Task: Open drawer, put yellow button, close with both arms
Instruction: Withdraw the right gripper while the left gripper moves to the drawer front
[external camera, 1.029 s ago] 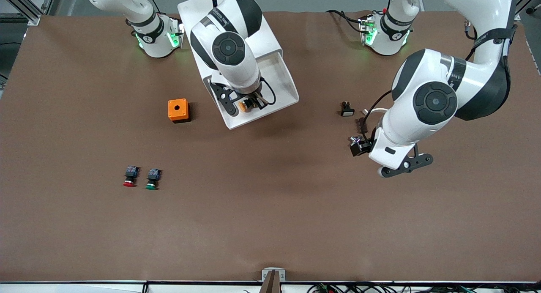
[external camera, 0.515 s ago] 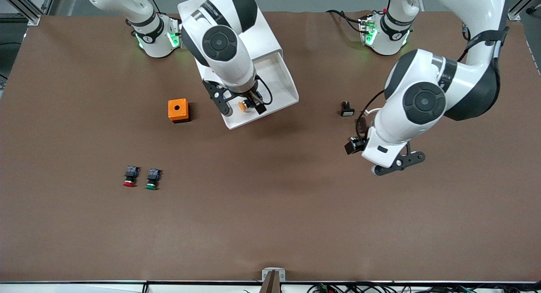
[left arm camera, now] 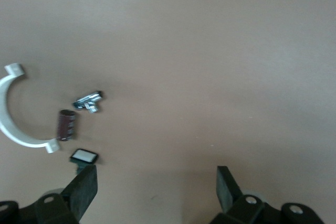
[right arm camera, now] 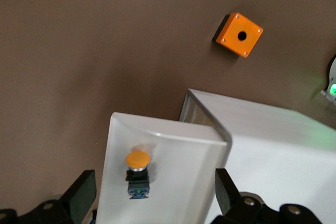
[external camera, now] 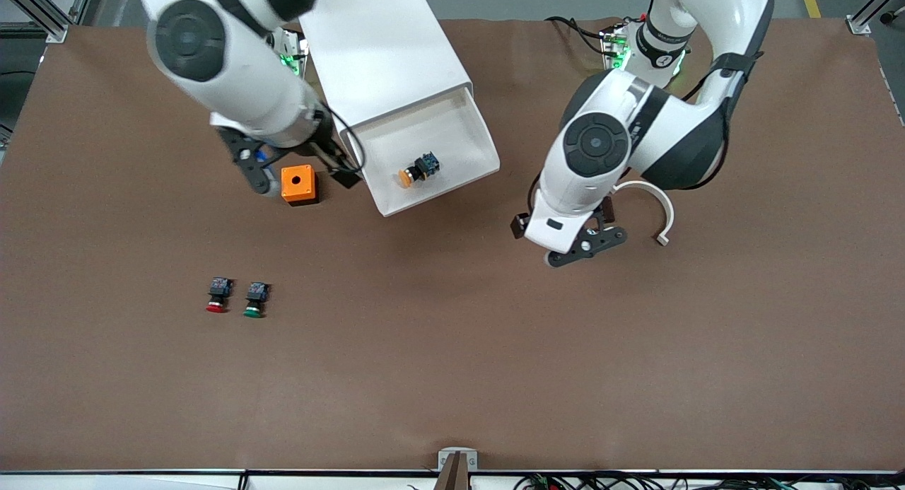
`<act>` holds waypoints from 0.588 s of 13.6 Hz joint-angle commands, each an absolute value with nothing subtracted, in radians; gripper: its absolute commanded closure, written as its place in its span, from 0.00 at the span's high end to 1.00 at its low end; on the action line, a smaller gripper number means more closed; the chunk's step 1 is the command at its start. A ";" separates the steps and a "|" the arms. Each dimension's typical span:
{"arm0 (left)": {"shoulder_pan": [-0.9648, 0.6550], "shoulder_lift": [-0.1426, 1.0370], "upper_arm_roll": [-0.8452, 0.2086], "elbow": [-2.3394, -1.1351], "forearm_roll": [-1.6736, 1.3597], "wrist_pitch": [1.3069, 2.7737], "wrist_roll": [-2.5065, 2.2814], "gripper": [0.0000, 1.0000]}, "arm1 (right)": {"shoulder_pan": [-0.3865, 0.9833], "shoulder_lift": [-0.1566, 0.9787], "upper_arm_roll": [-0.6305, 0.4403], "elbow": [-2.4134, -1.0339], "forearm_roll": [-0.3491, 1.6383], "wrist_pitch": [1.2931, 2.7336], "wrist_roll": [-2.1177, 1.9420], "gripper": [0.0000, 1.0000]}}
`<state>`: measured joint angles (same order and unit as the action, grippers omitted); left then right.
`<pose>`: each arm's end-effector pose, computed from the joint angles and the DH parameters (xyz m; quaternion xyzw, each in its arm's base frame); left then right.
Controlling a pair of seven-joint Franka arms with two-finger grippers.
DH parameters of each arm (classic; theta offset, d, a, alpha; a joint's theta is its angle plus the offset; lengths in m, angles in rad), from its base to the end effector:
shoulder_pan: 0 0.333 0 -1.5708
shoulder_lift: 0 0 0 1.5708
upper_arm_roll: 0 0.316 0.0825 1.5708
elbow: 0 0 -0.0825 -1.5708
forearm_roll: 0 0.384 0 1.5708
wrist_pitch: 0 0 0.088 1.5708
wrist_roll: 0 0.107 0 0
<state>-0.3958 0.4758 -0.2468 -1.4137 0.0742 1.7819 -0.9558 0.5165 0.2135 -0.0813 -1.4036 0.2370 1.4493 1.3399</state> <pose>0.5676 -0.3812 0.4257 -0.9863 -0.1568 0.0474 0.0190 0.5338 0.2842 0.5720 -0.8929 0.4287 0.1374 0.0048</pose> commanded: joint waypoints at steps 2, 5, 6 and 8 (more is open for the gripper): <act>-0.451 0.520 -0.245 -1.411 0.057 1.873 -0.963 1.00 | 0.317 0.147 -0.066 -1.422 0.242 1.359 0.928 1.00; -0.501 0.535 -0.244 -1.411 0.051 1.914 -1.006 1.00 | 0.215 0.121 -0.069 -1.459 0.217 1.351 0.656 1.00; -0.518 0.555 -0.245 -1.411 0.051 1.940 -1.026 1.00 | 0.204 0.114 -0.069 -1.463 0.162 1.356 0.587 1.00; -0.558 0.569 -0.244 -1.425 0.051 1.994 -1.063 1.00 | 0.175 0.106 -0.069 -1.470 0.106 1.374 0.461 1.00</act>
